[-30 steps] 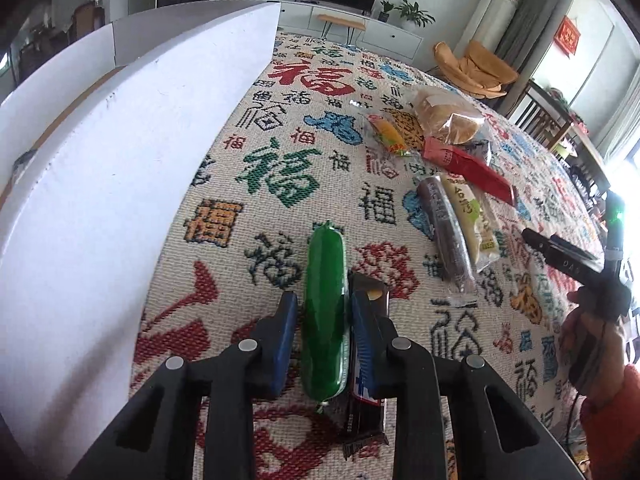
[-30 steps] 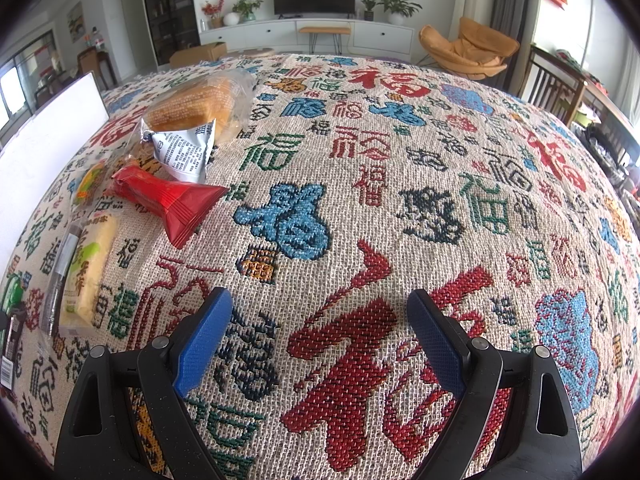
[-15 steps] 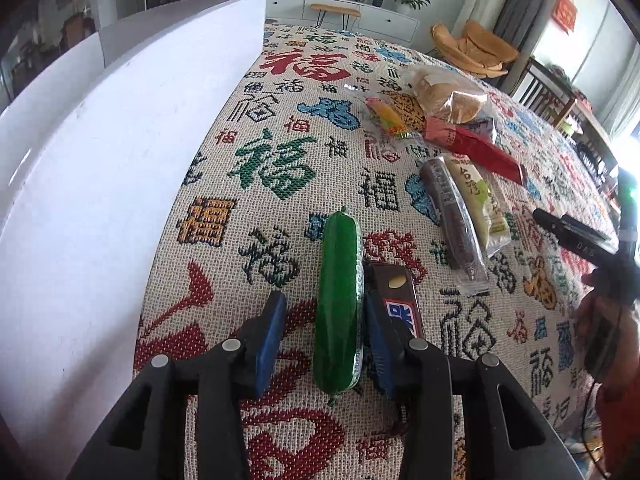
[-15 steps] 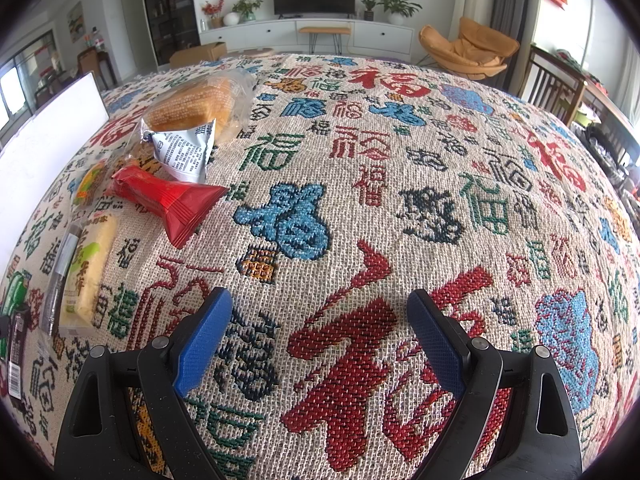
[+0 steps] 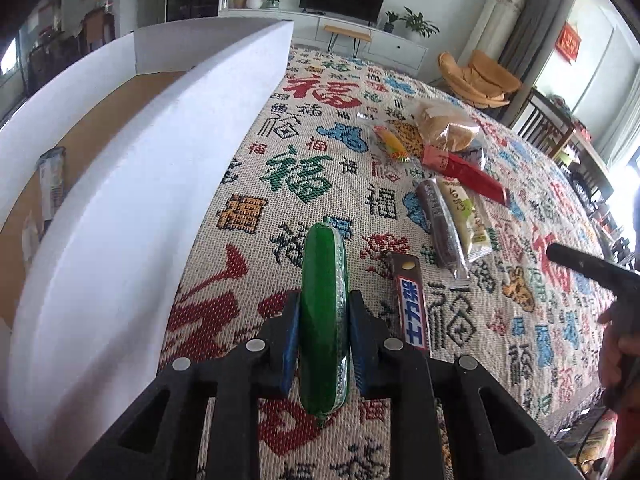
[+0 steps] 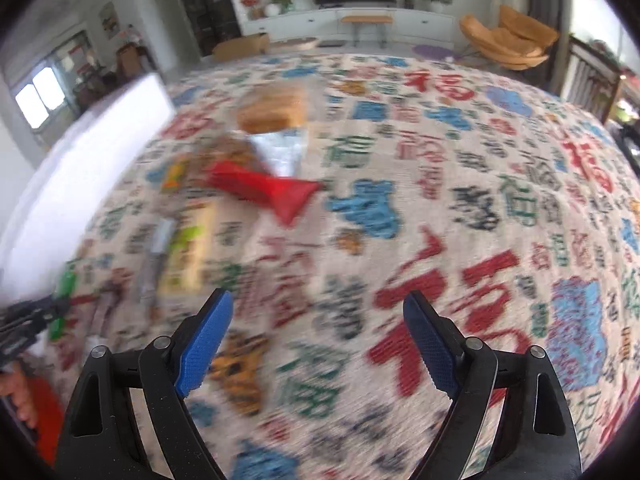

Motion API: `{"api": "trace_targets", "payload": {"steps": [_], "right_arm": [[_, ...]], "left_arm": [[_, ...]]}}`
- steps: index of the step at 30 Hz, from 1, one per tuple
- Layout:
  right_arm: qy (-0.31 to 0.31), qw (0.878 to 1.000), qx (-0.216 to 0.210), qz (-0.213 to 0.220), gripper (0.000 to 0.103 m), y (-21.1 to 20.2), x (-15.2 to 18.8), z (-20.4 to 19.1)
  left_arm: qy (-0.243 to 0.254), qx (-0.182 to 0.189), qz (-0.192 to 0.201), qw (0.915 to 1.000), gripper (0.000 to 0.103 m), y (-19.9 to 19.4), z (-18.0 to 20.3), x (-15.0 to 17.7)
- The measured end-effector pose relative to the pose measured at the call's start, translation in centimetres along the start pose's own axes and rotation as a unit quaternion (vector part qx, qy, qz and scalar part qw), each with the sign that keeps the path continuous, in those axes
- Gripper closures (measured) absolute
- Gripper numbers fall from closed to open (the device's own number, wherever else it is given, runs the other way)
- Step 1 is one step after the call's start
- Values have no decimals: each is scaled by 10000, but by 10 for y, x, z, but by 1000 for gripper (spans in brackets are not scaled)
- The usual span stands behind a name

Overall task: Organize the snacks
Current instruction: 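Reach the right tool to the Snickers bar and close on it while the left tool holds the green bar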

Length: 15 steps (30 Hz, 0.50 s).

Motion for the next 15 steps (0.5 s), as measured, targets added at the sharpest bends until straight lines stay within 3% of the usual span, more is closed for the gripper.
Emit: {"api": "trace_targets", "payload": {"steps": [2,4,8,9,10,12,15], "right_arm": [[-277,9916,-1060,-689,15,1,19,-59],[-449,9810,-1547,-1080,15,6,30,-104],[-631,9816,-1316,-1233,19,31,21,-152],[-606,9800,-1315,-1366,29,40,21,-160],[-555,9774,-1339,-1541,45,51,22,-168],[-476,9733,-1247,-1869,56,70,28,-174],[-640,9777,-826,-1821,55,83,30,-180]], "left_arm": [[-66,3,149,9999,81,-12,0,5],[-79,-39,247,9997,81,-23,2,9],[-85,-268,404,9988,81,-41,-2,22],[-118,-282,417,9987,81,-44,-5,26],[-146,-297,429,9985,81,-47,-6,32],[-181,-310,450,9983,81,-51,-9,39],[-218,-281,480,9982,81,-55,-11,45]]}}
Point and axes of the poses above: each gripper's, at about its wrist camera, not at the fingertips, and y roughly the way its jaws point, z to its right, x to its underside, the point moved 9 cm from there along y, roughly the way its jaws point, and after that the axes turned 13 degrees about -z, right-handed, at the moved point
